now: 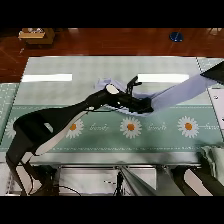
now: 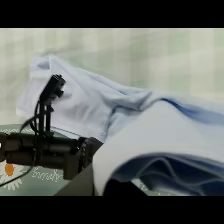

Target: Fold the shirts.

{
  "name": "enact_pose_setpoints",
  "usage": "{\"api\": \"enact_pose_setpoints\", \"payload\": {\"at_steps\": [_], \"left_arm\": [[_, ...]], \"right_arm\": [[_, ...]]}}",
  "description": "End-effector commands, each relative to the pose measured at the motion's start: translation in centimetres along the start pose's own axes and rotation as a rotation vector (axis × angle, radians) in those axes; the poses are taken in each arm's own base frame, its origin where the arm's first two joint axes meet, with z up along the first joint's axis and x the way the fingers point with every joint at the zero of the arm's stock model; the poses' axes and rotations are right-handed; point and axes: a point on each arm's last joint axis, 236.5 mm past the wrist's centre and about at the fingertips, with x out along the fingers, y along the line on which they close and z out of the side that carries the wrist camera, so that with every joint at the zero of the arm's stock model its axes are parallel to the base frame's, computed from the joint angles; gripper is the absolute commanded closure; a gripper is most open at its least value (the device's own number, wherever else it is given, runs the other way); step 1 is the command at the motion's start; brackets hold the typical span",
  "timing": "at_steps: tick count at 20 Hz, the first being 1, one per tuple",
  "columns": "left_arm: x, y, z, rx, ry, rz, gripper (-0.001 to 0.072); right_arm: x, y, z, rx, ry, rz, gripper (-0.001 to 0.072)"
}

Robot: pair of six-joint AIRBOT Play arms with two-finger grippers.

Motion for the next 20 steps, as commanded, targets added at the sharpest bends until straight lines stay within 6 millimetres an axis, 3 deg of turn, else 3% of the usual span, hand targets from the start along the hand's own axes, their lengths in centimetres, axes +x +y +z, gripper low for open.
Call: {"api": "enact_pose_setpoints", "payload": {"at_steps": [1,2,4,7,11,14,16,18,20], "left_arm": [[0.2,-0.2,0.6,0.105,-0.039,0.017,0.0691],[-1.4,0.7,1.7,0.167,-0.051,0.072,0.0693],[-7.2,3.6,5.1,0.247,-0.104,0.251,0.0693],[-19.7,7.6,9.2,0.297,-0.159,0.524,0.0693],[-36.6,7.8,11.9,0.28,-0.349,0.704,0.0692],[-49.4,7.8,10.5,0.23,-0.509,0.865,0.0691],[-55.7,7.4,8.7,0.174,-0.613,0.919,0.069],[-60.4,6.8,6.8,0.133,-0.699,0.963,0.069],[-63.2,6.5,5.1,0.103,-0.739,0.994,0.069]], "right_arm": [[0.0,-0.2,0.0,-0.001,0.001,-0.011,0.069],[0.0,-0.9,-0.1,-0.002,0.003,-0.039,0.069],[-0.1,-2.2,-0.1,-0.009,0.006,-0.096,0.069],[0.7,-1.2,0.5,-0.071,-0.02,-0.083,0.069],[5.0,2.2,0.8,-0.149,-0.015,-0.011,0.069],[10.4,5.1,0.0,-0.191,0.056,0.047,0.069],[14.3,7.5,-0.3,-0.217,0.068,0.088,0.069],[18.3,9.9,-1.0,-0.229,0.072,0.128,0.069],[22.0,11.8,-2.2,-0.246,0.082,0.152,0.069]]}}
